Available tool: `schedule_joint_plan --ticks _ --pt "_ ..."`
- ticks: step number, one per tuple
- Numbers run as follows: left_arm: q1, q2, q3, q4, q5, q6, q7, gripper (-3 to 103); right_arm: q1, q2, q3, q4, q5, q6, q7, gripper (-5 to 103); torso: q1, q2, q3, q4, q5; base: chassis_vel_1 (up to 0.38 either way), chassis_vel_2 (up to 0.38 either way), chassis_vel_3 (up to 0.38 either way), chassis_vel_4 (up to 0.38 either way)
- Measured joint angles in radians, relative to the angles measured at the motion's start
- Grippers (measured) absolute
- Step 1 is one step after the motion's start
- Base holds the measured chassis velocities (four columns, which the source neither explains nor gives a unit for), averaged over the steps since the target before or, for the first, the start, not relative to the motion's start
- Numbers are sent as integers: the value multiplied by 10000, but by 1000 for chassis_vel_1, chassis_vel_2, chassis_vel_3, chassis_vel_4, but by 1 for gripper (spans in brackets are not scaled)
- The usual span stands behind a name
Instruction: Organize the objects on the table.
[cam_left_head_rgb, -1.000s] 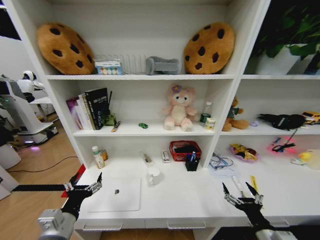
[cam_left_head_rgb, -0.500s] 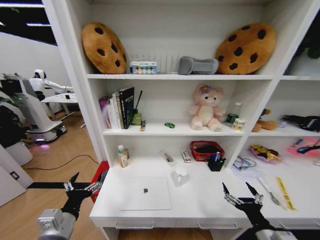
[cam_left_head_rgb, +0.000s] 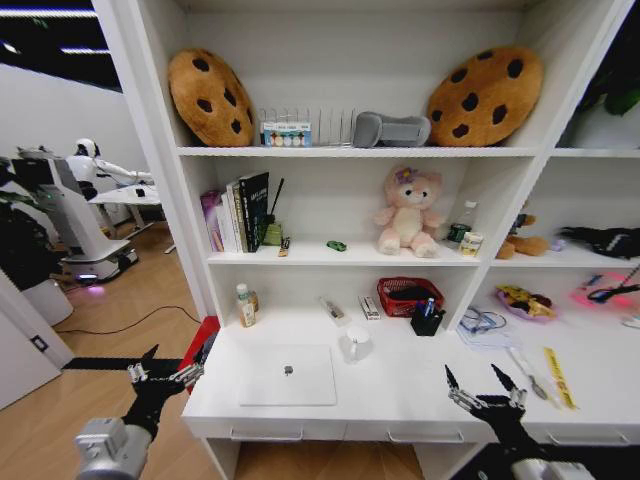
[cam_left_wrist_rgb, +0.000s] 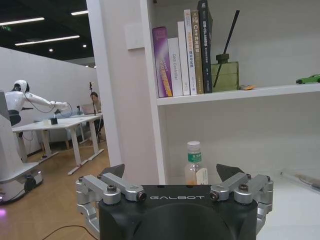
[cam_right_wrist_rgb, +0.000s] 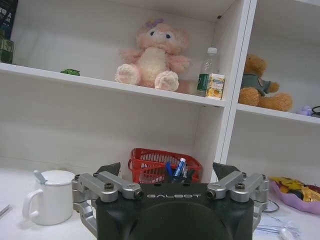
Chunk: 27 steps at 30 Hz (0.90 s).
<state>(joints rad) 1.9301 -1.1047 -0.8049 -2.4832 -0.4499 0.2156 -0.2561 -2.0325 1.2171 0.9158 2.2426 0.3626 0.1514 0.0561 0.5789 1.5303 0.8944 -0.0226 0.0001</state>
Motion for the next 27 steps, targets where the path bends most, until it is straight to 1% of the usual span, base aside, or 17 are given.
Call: schedule_joint_plan --ticks 1,4,6,8,9,11,15,18,19,20,21,22,23,25,27 --pt "0 0 0 0 0 0 0 100 0 0 0 0 0 0 0 100 1 -1 1 0 -5 237 -227 -217 258" --pt "0 0 0 0 0 0 -1 100 0 0 0 0 0 0 0 100 2 -1 1 1 2 243 -254 -247 263" --pt "0 0 0 0 -1 -1 -1 100 0 0 0 0 0 0 0 100 3 -1 1 0 -4 246 -285 -271 294" --pt "0 0 -1 0 0 0 -4 100 0 0 0 0 0 0 0 100 1 -1 0 0 1 269 -295 -304 300" --pt "0 0 0 0 0 0 -3 100 -1 0 0 0 0 0 0 100 2 -1 1 0 -3 336 -303 -315 336" --pt "0 0 0 1 0 0 -2 100 0 0 0 0 0 0 0 100 4 -3 2 1 2 336 -329 -333 336" --pt "0 0 -1 1 0 0 -2 100 -1 0 0 -1 0 0 0 100 -2 0 0 1 -3 346 -358 -378 354" --pt "2 -1 0 0 0 0 -2 100 -3 1 0 -1 0 0 0 100 -9 6 -3 -1 1 333 -310 -328 329" --pt "4 -1 -1 0 1 0 -4 100 -2 1 -1 -1 0 0 0 100 -12 9 -5 8 1 156 -184 -253 203" --pt "4 -1 -1 0 1 0 -4 100 -2 1 -1 -1 0 0 0 100 -12 9 -5 8 1 156 -184 -253 203" --pt "4 -1 -1 0 0 0 -6 100 -2 1 0 0 0 0 0 100 -11 8 -4 8 -7 156 -25 -233 203" --pt "3 -1 -1 1 0 0 -6 100 -4 1 -1 0 0 0 0 100 -10 5 -2 2 -8 80 -25 -106 109" --pt "3 -1 -1 1 0 0 -6 100 -4 1 -1 0 0 0 0 100 -10 5 -2 2 -8 80 -25 -106 109" --pt "0 0 -1 0 0 0 -3 100 -6 1 0 -2 0 0 1 100 -9 4 -2 -6 4 -39 -38 -74 60" --pt "-2 0 0 0 0 0 -1 100 -6 1 1 -1 0 0 1 100 -1 -1 1 -6 -1 -82 -61 63 -7"
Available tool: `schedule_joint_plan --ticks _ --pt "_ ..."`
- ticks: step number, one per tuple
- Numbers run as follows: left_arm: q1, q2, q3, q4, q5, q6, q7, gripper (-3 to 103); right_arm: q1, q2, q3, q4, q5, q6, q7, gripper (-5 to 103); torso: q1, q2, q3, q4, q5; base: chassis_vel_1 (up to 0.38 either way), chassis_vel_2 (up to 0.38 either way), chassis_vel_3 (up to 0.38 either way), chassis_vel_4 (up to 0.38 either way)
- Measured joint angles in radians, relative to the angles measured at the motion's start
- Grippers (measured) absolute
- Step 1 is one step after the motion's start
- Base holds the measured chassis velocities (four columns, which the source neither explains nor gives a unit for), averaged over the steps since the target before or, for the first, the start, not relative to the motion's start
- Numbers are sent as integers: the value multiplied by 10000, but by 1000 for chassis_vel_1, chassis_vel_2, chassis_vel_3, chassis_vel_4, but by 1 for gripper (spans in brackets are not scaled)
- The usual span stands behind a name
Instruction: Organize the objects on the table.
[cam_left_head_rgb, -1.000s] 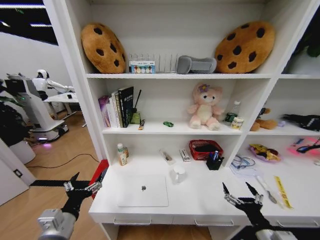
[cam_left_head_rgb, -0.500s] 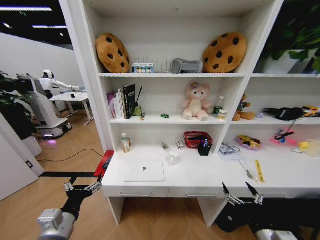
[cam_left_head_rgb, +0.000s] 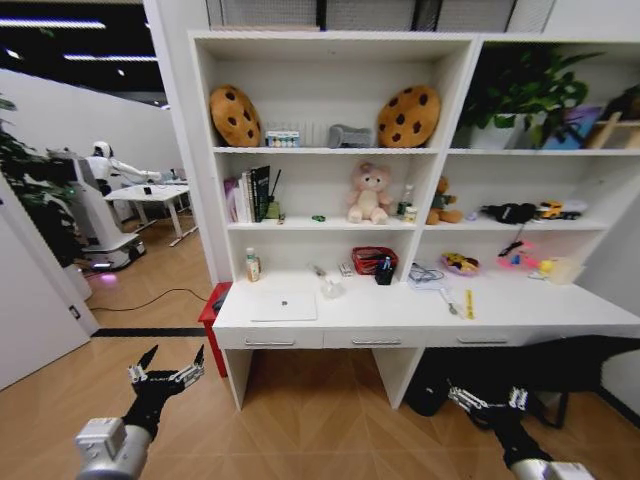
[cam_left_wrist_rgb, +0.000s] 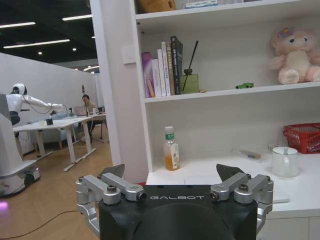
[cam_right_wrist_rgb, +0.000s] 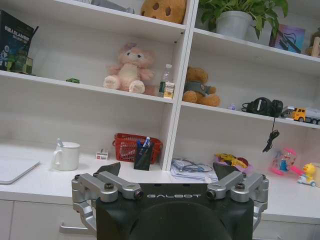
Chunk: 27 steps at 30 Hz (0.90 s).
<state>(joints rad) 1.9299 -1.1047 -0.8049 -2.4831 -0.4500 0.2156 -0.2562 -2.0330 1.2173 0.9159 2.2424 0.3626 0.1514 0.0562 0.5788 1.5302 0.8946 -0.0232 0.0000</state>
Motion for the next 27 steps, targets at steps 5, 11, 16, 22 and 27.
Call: schedule_joint_plan --ticks 5,11,16,22,27 --pt "0 0 0 0 0 -1 0 100 11 -3 -1 0 0 0 0 100 17 -9 5 13 1 -55 44 99 -46" --pt "0 1 0 0 0 -1 -1 100 8 -2 -1 0 0 0 -1 100 12 -7 2 4 -3 -4 30 23 -20" --pt "1 1 0 0 0 0 0 100 6 -2 -1 0 0 0 -1 100 1 1 0 6 -1 0 0 0 0" --pt "1 0 -1 0 1 -1 0 100 6 -2 -1 0 0 0 -1 100 3 -1 0 7 -1 0 0 0 0" --pt "2 1 0 0 0 -1 0 100 6 -2 -1 0 0 0 0 100 3 -1 0 6 -1 0 0 0 0"
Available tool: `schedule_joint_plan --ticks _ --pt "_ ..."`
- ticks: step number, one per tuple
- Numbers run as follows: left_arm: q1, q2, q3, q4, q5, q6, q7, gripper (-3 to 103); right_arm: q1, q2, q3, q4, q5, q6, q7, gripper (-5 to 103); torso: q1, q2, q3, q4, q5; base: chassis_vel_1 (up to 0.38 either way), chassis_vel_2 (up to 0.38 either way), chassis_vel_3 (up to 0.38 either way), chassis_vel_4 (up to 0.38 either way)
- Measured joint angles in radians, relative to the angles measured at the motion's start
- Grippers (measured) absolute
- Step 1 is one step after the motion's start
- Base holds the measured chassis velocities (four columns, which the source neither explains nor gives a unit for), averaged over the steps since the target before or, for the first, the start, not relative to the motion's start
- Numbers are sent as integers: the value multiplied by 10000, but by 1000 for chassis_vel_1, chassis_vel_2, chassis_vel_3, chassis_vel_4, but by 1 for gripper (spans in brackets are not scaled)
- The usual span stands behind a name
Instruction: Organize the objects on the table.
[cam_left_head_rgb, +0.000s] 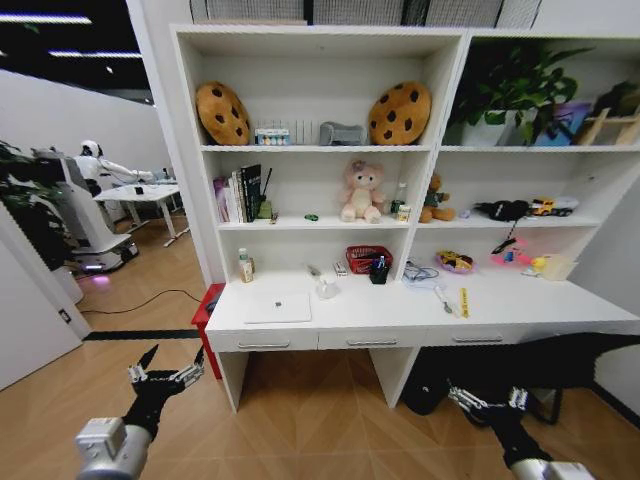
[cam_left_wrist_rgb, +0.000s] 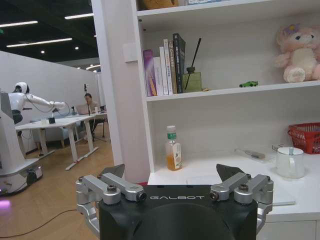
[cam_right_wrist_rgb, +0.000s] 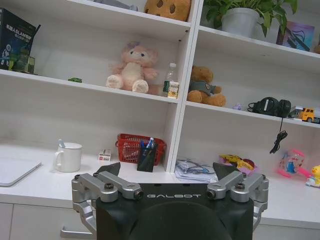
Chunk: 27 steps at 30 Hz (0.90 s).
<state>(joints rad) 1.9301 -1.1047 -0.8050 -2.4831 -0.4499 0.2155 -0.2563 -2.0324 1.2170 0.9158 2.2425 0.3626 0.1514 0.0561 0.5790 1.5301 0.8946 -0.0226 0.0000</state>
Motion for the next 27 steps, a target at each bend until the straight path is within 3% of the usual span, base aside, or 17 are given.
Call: schedule_joint_plan --ticks 27 --pt "0 0 0 0 0 0 0 100 0 0 0 0 0 0 0 100 1 0 0 0 0 0 0 0 0"
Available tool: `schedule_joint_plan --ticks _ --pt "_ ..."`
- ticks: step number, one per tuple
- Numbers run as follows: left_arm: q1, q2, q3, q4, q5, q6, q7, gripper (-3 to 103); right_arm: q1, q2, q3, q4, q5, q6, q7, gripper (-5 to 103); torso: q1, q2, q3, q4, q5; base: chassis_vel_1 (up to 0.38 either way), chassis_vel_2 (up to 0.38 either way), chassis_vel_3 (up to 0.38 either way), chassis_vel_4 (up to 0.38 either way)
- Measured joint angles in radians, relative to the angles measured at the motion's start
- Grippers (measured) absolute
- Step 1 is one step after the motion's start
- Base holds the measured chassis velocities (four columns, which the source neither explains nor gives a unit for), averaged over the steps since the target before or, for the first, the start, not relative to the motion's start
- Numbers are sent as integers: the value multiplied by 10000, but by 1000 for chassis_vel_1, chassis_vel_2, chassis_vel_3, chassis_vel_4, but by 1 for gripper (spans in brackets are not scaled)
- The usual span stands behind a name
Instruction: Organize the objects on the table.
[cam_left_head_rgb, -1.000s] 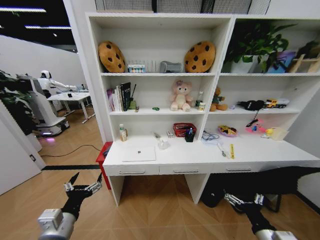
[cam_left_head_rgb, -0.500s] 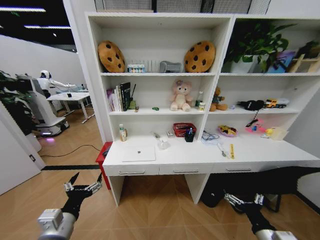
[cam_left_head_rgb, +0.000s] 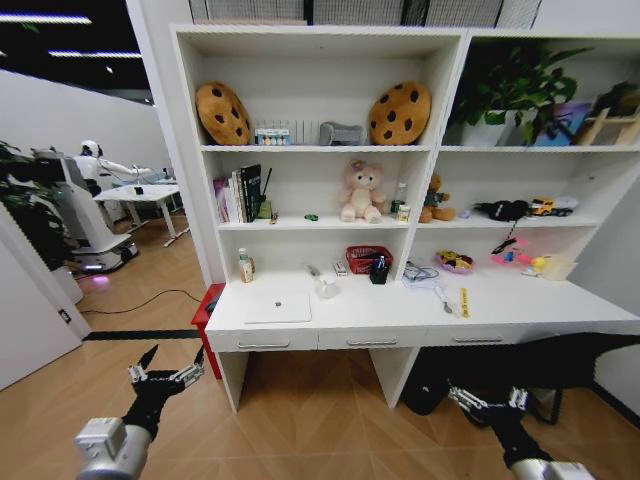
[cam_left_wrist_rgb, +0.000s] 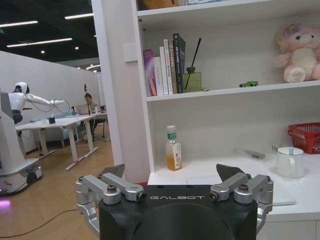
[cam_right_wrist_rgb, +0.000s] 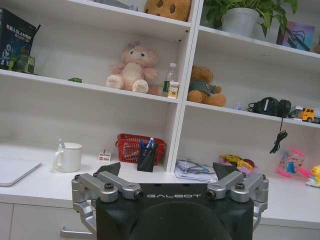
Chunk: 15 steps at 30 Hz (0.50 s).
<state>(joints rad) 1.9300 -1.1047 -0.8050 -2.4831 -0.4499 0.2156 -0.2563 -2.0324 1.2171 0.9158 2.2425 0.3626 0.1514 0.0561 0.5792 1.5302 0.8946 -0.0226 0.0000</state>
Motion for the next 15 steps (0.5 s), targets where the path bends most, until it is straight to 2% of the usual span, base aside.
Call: schedule_joint_plan --ticks 15 --pt "0 0 0 0 0 0 0 100 0 0 0 0 0 0 0 100 0 -1 0 0 0 0 0 0 0"
